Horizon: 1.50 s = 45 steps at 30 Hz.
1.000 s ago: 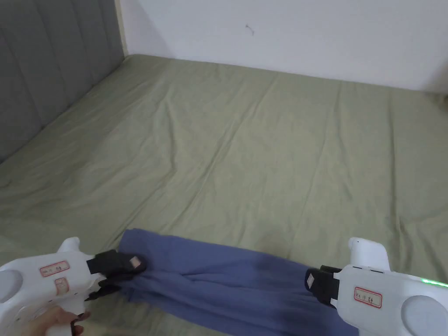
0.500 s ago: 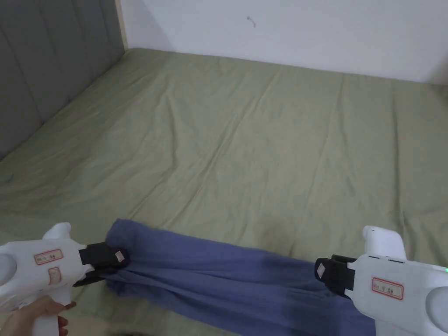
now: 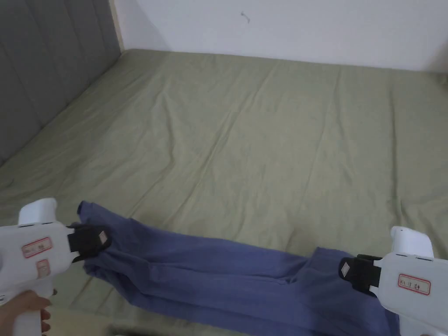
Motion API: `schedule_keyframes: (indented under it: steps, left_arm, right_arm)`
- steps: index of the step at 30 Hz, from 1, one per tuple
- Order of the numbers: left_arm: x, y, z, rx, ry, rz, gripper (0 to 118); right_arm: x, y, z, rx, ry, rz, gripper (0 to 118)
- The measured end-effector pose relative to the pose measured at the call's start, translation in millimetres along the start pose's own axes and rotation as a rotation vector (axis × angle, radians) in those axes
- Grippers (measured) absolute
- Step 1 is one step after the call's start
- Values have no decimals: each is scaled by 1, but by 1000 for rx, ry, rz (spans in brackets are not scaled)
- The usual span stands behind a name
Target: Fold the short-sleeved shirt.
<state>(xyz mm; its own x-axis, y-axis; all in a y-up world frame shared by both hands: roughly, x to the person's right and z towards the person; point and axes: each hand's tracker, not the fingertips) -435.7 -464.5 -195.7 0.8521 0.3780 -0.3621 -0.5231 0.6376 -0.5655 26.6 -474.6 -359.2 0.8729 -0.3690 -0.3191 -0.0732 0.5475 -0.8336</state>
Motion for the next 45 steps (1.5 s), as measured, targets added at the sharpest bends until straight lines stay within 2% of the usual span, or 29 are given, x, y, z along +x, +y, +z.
schedule_keyframes:
  steps: [3, 7, 10, 11, 12, 13, 14, 15, 16, 19, 20, 21, 24, 25, 27, 30, 38, 45]
  left_arm:
    - [63, -5, 4, 18, -76, -185, 8]
    - [143, -35, -21, -49, -176, -441, 8]
    - [184, -72, -53, -87, -219, -526, 9]
    - [191, -81, -63, -99, -231, -543, 13]
    - [198, -90, -74, -129, -235, -564, 23]
    - [203, -96, -81, -141, -230, -551, 51]
    - [204, -100, -86, -159, -238, -545, 73]
    - [205, -102, -89, -196, -276, -502, 89]
    - [204, -102, -88, -210, -300, -465, 98]
    - [195, -90, -73, -186, -353, -412, 94]
    - [189, -85, -68, -179, -364, -391, 87]
    - [181, -78, -62, -158, -362, -344, 71]
    - [156, -61, -53, -106, -304, -206, 42]
    - [147, -58, -56, -93, -259, -193, 4]
    - [135, -54, -64, -90, -201, -160, 2]
    - [125, -62, -85, -176, -226, -96, 2]
    - [181, -108, -115, -335, -344, -179, 2]
    - [216, -123, -109, -355, -414, -264, 2]
  right_arm:
    - [4, 3, 6, 21, -4, -9, 0]
    - [12, 3, 14, 42, 2, -24, 0]
    - [20, 0, 20, 53, -2, -44, 0]
    - [24, -2, 22, 54, -1, -51, 0]
    - [28, -3, 24, 53, -1, -56, 0]
    - [32, -5, 25, 52, -8, -60, 0]
    - [35, -6, 27, 53, -16, -64, 0]
    - [40, -8, 29, 53, -22, -69, 0]
    - [44, -10, 30, 54, -26, -75, 0]
    - [54, -12, 34, 61, -32, -101, 0]
    - [55, -13, 35, 63, -32, -108, 0]
    - [57, -13, 35, 66, -30, -115, 0]
    - [59, -15, 34, 66, -24, -120, 0]
    - [59, -15, 33, 66, -21, -119, 0]
    - [57, -15, 32, 59, -16, -114, 0]
    - [55, -15, 28, 50, -10, -105, 0]
    - [52, -16, 27, 51, 2, -107, 0]
    - [54, -20, 32, 46, -11, -115, 0]
